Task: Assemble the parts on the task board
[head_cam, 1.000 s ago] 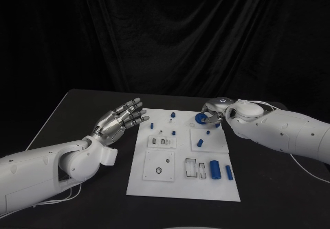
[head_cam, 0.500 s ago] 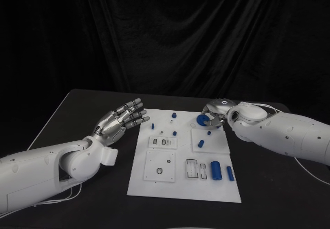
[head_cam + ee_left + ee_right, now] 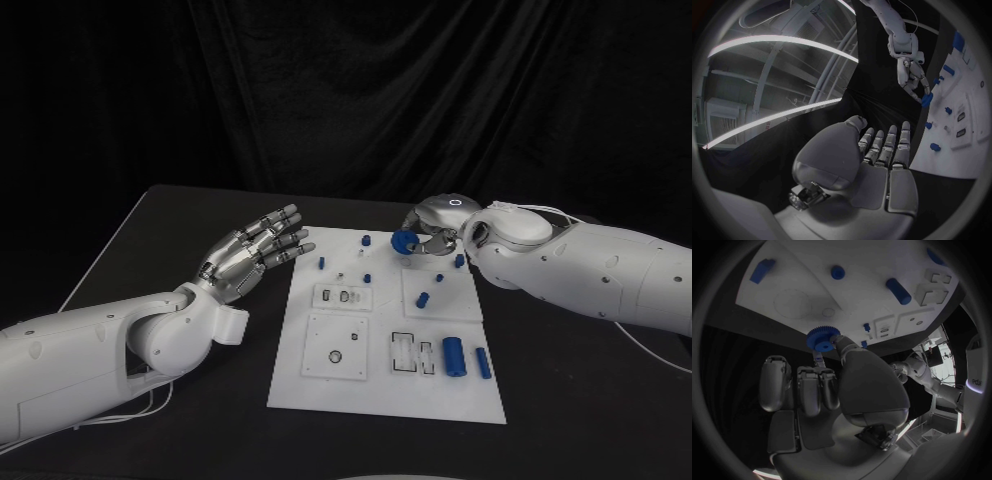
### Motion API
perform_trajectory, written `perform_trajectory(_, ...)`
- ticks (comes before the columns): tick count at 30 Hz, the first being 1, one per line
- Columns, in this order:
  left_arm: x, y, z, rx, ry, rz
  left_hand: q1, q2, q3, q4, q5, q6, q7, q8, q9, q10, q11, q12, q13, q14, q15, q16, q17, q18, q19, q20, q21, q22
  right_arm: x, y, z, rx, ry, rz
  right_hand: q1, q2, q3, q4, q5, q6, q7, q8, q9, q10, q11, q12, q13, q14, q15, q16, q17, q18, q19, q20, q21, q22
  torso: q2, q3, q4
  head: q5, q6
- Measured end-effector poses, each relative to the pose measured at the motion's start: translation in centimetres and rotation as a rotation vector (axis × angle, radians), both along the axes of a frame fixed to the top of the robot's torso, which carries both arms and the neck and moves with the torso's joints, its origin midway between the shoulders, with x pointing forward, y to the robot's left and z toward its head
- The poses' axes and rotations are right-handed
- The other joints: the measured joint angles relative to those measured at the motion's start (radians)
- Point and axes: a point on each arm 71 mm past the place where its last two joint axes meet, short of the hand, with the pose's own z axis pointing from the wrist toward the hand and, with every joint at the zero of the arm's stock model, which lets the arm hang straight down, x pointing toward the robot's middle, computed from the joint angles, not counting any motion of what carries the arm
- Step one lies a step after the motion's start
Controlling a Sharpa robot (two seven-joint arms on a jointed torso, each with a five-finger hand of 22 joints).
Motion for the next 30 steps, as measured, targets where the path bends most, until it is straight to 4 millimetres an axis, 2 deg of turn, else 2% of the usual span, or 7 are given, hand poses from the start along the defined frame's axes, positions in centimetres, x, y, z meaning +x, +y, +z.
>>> perform_trajectory(4, 0.0, -0.1, 0.0, 0.0, 0.0, -0.001, 0.0, 0.0, 0.0, 0.0, 0.0, 0.0, 0.0, 0.0, 0.0, 0.0, 0.0, 0.0, 0.0, 0.0, 0.0, 0.0, 0.0, 0.0, 0.0, 0.0, 0.0, 0.0, -0.1, 1.5, 0.1, 0.011, 0.006, 0.022, -0.004, -0.002, 0.007, 0.001, -0.023, 0.0, 0.0, 0.001, 0.0, 0.0, 0.0, 0.0, 0.0, 0.0, 0.0, 0.0, 0.0, 0.0, 0.0, 0.0, 0.0, 0.001, 0.0, -0.0003, 0.0004, -0.001, 0.002)
perform_trajectory(11, 0.2, -0.2, -0.1, 0.0, -0.001, -0.003, -0.004, -0.004, 0.007, -0.001, 0.0, 0.0, 0.0, 0.0, 0.0, 0.0, 0.0, 0.0, 0.0, 0.0, 0.0, 0.005, 0.0, 0.0, 0.0, 0.0, 0.0, 0.0, 0.1, 3.4, 0.0, 0.014, 0.017, 0.04, -0.004, -0.001, 0.007, 0.001, -0.038, 0.0, 0.0, 0.002, 0.0, 0.0, 0.0, 0.0, 0.0, 0.0, 0.0, 0.0, 0.0, 0.0, 0.0, 0.0, 0.0, 0.001, 0.0, -0.0003, 0.003, -0.012, 0.003)
perform_trajectory(17, 0.2, -0.4, -0.1, -0.001, -0.001, -0.007, -0.004, -0.004, 0.007, -0.001, 0.0, 0.0, 0.0, 0.0, 0.0, 0.0, 0.0, 0.0, 0.0, 0.0, 0.0, 0.005, 0.0, 0.0, 0.0, 0.0, 0.0, 0.0, 0.3, 5.0, -0.3, 0.013, 0.027, 0.051, -0.016, -0.005, 0.009, 0.004, -0.043, 0.0, 0.0, 0.021, 0.0, 0.0, 0.0, 0.0, 0.0, 0.0, 0.0, 0.0, 0.0, 0.0, 0.0, 0.0, 0.0, 0.001, 0.0, -0.0002, 0.0047, -0.014, 0.003)
perform_trajectory(24, 0.3, -0.5, -0.1, -0.002, -0.001, -0.009, -0.004, -0.004, 0.007, -0.001, 0.0, 0.0, 0.0, 0.0, 0.0, -0.004, 0.004, 0.0, 0.0, 0.0, 0.0, 0.005, 0.0, 0.0, 0.0, 0.0, 0.0, 0.001, 0.5, 5.7, -0.9, 0.008, 0.04, 0.048, -0.018, -0.008, 0.012, 0.001, -0.046, 0.0, 0.0, 0.03, 0.0, -0.001, 0.001, 0.0, 0.0, 0.0, 0.0, 0.0, 0.0, 0.0, 0.0, 0.0, -0.008, 0.001, 0.0, -0.0005, 0.003, -0.009, -0.001)
perform_trajectory(30, 0.3, -0.6, -0.1, -0.002, 0.0, -0.011, -0.004, -0.004, 0.007, -0.001, 0.0, 0.0, 0.0, 0.0, 0.0, -0.004, 0.004, 0.0, 0.0, 0.0, 0.0, 0.005, 0.0, 0.0, 0.0, 0.0, 0.0, 0.001, 0.6, 6.0, -1.4, -0.001, 0.054, 0.045, -0.024, -0.013, 0.022, 0.005, -0.065, -0.012, -0.012, 0.053, 0.0, -0.002, 0.009, 0.0, 0.0, -0.004, 0.004, -0.007, 0.0, 0.0, -0.009, 0.009, -0.022, 0.001, 0.001, 0.0001, 0.0035, -0.011, -0.005)
